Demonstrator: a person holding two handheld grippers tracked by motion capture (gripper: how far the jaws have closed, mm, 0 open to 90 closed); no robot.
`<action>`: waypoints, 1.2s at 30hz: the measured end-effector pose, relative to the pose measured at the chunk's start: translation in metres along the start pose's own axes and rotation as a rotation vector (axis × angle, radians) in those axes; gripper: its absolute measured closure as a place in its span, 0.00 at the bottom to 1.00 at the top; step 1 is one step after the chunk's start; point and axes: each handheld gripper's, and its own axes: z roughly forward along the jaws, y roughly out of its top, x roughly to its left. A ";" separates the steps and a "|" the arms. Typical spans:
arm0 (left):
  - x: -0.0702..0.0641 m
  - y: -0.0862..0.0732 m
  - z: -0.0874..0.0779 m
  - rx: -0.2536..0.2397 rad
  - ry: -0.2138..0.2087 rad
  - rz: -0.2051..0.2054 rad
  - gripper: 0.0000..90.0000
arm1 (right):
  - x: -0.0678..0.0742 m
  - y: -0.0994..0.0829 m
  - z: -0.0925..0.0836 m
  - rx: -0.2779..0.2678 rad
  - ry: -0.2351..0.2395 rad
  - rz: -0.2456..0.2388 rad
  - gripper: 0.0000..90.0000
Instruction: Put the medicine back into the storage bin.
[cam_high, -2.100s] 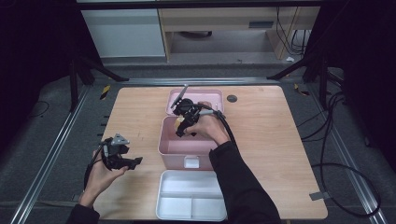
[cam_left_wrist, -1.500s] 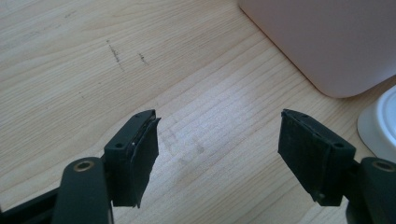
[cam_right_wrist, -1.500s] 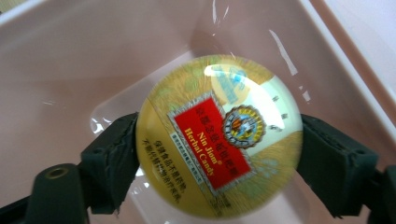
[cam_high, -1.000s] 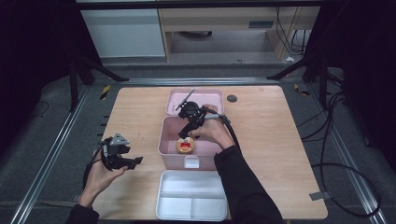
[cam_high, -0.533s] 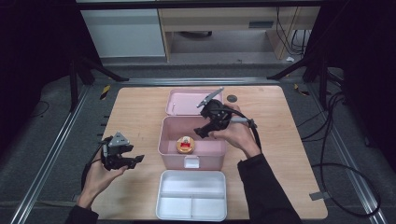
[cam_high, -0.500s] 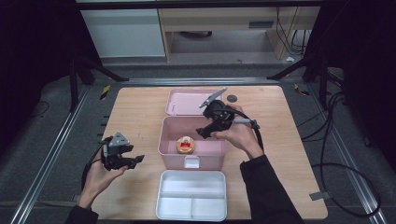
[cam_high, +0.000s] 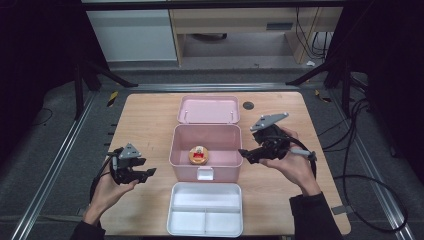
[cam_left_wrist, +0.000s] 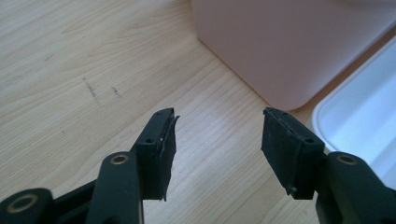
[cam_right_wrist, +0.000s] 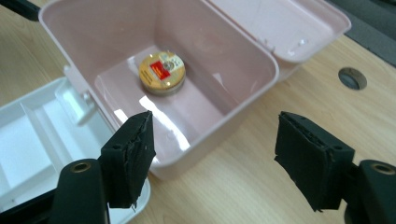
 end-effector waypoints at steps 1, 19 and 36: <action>-0.001 0.000 0.000 0.002 -0.008 0.007 0.50 | -0.001 -0.004 -0.001 0.001 -0.002 0.002 0.32; -0.033 0.007 0.001 0.068 -0.143 0.196 0.58 | 0.004 -0.073 0.013 0.083 0.007 -0.081 0.40; -0.075 0.013 0.007 0.127 -0.263 0.377 0.63 | 0.036 -0.087 0.040 0.181 0.152 -0.198 0.53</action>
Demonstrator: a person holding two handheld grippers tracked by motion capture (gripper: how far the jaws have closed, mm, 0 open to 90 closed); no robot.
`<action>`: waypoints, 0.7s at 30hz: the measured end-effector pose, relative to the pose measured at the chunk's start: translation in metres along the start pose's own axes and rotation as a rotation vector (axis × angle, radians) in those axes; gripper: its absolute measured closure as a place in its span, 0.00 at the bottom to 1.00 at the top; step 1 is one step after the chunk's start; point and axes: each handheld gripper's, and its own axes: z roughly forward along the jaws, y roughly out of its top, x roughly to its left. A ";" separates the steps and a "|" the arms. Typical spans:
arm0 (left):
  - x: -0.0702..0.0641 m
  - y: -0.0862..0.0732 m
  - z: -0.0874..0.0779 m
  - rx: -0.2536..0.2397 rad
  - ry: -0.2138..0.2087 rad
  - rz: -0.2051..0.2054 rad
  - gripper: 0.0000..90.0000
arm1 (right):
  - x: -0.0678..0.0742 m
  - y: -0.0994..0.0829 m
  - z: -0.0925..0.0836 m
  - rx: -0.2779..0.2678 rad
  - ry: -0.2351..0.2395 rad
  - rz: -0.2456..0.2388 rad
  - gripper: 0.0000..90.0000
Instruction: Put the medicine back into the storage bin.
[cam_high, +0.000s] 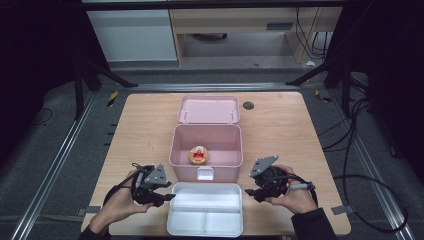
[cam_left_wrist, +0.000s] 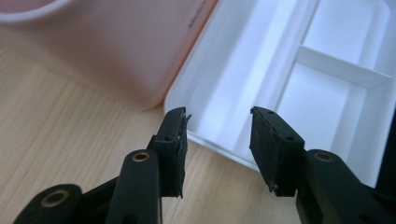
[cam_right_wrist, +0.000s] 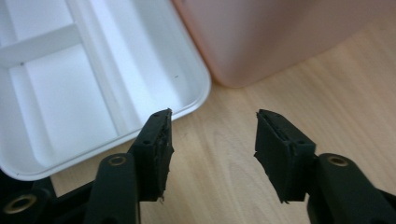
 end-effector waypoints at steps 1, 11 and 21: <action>-0.002 0.001 0.001 0.004 -0.009 0.009 0.63 | 0.002 0.000 0.002 0.006 0.007 -0.007 0.53; -0.014 0.007 0.011 0.064 -0.066 0.074 0.71 | 0.027 0.013 0.014 0.055 0.079 -0.093 0.63; -0.022 0.009 0.032 0.164 -0.103 0.124 0.77 | 0.042 0.024 0.034 0.138 0.129 -0.140 0.73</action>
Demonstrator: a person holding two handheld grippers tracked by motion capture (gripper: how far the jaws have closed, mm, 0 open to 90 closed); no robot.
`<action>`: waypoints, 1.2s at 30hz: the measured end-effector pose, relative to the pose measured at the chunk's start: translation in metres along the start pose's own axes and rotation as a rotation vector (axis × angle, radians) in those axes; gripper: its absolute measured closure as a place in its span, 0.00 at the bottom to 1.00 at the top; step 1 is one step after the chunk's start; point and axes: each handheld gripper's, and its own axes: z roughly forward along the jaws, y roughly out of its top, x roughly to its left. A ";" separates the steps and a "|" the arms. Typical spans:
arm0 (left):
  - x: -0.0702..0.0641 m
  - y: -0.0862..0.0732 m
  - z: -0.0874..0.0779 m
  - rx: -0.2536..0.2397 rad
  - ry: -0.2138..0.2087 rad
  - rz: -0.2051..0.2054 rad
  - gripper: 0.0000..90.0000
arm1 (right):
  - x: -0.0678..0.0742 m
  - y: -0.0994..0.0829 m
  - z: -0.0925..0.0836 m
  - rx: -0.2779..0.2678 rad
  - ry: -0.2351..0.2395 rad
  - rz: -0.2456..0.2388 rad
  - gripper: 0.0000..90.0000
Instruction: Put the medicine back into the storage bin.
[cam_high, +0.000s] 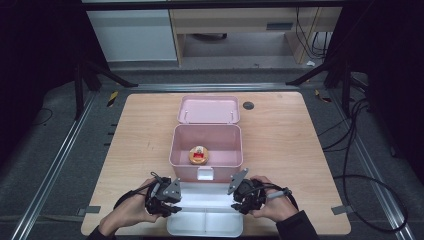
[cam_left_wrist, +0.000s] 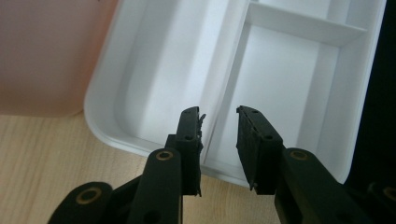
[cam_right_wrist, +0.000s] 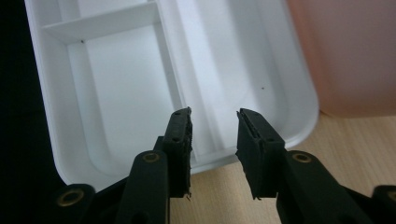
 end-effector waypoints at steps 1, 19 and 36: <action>0.000 0.000 0.001 0.010 0.002 0.005 0.78 | 0.001 0.001 0.003 0.014 0.009 -0.003 0.75; 0.003 0.002 0.018 0.089 -0.005 0.040 0.88 | 0.007 0.009 0.028 0.155 0.064 -0.060 0.90; 0.006 0.004 0.024 0.122 -0.016 0.085 0.93 | 0.005 0.009 0.032 0.159 0.081 -0.072 0.95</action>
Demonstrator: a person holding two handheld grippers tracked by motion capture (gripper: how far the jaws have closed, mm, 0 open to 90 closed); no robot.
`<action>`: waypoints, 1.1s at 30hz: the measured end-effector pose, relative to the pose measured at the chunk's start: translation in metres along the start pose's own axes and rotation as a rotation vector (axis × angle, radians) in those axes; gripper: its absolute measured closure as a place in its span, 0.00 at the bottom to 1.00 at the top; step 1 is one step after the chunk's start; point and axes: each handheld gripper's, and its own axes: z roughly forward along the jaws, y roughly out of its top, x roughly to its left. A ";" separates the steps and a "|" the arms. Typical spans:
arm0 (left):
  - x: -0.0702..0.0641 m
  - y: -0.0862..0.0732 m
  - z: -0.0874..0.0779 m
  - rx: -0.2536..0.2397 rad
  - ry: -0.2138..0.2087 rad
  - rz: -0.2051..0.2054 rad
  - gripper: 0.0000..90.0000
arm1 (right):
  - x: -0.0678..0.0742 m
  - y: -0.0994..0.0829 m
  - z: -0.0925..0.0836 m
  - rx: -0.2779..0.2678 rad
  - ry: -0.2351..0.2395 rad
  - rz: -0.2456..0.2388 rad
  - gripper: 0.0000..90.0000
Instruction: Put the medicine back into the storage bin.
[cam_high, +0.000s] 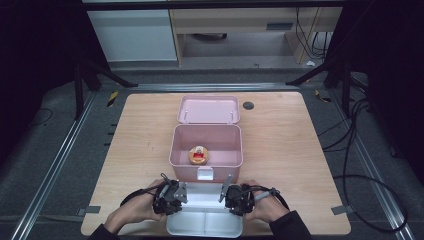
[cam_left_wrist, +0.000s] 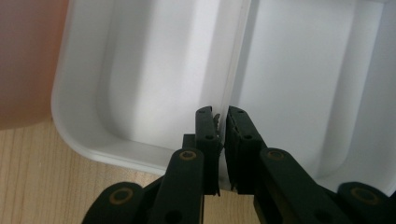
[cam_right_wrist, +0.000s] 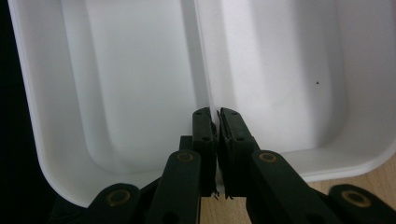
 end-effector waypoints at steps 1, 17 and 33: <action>0.001 0.000 0.000 -0.001 -0.004 0.002 0.93 | 0.000 0.000 0.000 -0.001 0.001 -0.003 0.95; -0.015 0.001 -0.033 -0.022 -0.029 0.060 0.97 | 0.010 0.004 -0.022 -0.018 0.027 -0.036 0.96; -0.026 0.015 -0.080 -0.038 -0.031 0.101 0.98 | 0.026 0.008 -0.074 -0.047 0.026 -0.054 0.96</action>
